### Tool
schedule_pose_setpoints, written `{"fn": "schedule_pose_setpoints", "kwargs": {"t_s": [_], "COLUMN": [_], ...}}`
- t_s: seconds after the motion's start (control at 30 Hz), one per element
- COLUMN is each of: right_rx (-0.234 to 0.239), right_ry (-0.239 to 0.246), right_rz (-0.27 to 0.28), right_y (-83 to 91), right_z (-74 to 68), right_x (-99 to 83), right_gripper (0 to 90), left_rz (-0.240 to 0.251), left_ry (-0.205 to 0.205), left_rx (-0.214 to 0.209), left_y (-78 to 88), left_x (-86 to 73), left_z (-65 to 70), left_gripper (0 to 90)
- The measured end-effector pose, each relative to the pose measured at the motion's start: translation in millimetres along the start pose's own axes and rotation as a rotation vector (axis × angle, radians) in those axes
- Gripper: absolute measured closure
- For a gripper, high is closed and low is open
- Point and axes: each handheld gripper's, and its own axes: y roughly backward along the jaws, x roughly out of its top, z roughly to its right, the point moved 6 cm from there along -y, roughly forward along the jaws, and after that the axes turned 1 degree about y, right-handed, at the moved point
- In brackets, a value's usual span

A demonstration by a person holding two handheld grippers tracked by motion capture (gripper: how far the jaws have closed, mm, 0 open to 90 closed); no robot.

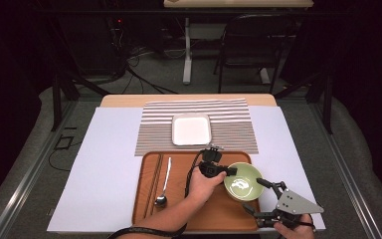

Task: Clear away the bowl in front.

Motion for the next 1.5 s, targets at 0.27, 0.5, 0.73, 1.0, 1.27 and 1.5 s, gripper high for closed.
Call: {"fn": "schedule_pose_setpoints", "kwargs": {"t_s": [0.27, 0.5, 0.73, 1.0, 1.27, 1.5], "right_rx": [0.0, -0.001, -0.001, -0.003, -0.002, -0.003], "right_ry": [-0.001, -0.001, 0.0, -0.002, -0.001, 0.0], "right_rz": [-0.001, -0.002, -0.001, -0.002, -0.004, -0.005], "right_y": [-0.2, -0.2, -0.4, -0.7, -1.7, -1.9], "right_z": [-0.2, -0.1, 0.2, 0.3, 0.4, 0.4], "right_x": [0.0, -0.1, 0.0, -0.2, -0.5, -0.6], "right_gripper": [15.3, 15.4, 15.4, 15.3, 15.4, 15.4], "left_rz": [0.055, 0.091, 0.132, 0.178, 0.234, 0.268], "left_ry": [0.006, 0.007, 0.008, 0.018, 0.058, 0.075], "left_rx": [-0.015, -0.023, -0.007, 0.017, 0.057, 0.098], "left_y": [8.1, 20.4, 37.1, 58.4, 83.1, 103.4], "left_x": [4.3, 8.1, 14.6, 23.3, 34.1, 43.0], "left_z": [-2.2, -3.8, -8.8, -18.0, -36.3, -52.8], "left_gripper": [64.3, 59.6, 58.3, 57.8, 57.3, 57.4]}}
